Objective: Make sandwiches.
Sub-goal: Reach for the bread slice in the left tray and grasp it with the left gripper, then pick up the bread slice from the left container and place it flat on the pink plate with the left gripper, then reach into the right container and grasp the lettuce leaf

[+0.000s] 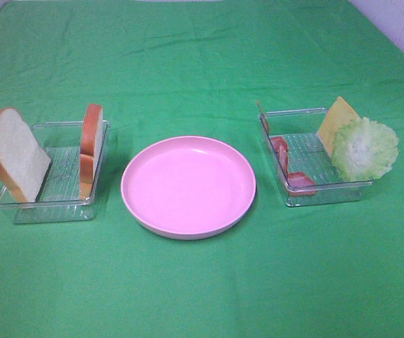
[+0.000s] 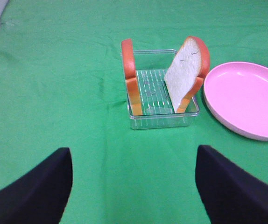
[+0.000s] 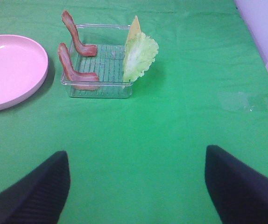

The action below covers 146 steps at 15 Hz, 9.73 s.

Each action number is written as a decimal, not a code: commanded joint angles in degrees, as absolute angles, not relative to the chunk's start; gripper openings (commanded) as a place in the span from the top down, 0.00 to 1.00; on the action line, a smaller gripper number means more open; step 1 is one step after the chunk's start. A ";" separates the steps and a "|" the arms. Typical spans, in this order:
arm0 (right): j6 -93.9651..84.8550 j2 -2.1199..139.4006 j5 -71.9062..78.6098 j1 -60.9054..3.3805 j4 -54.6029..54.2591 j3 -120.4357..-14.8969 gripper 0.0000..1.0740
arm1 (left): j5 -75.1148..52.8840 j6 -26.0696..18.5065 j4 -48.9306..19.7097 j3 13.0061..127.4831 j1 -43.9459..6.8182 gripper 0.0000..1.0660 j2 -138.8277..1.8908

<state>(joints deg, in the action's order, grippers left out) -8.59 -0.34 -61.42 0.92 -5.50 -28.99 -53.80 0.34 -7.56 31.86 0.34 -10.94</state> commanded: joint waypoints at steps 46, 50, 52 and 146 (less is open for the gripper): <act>-8.54 -1.15 -60.91 1.32 -5.56 -28.82 0.29 | -59.59 25.32 3.44 94.71 -23.95 1.00 -118.03; -8.54 -1.15 -60.91 1.32 -5.56 -28.82 0.29 | -68.47 21.54 2.29 97.75 -23.95 1.00 -112.01; -8.54 -1.15 -60.91 1.32 -5.56 -28.82 0.29 | -67.95 17.99 -0.80 97.86 -23.95 1.00 -109.03; -8.54 -0.97 -60.91 1.32 -5.67 -28.82 0.29 | -57.52 5.56 1.26 39.08 -23.55 0.33 -31.46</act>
<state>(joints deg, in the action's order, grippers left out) -8.59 -0.34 -61.42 0.92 -5.56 -28.99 -59.19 5.79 0.97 39.65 -23.26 -32.09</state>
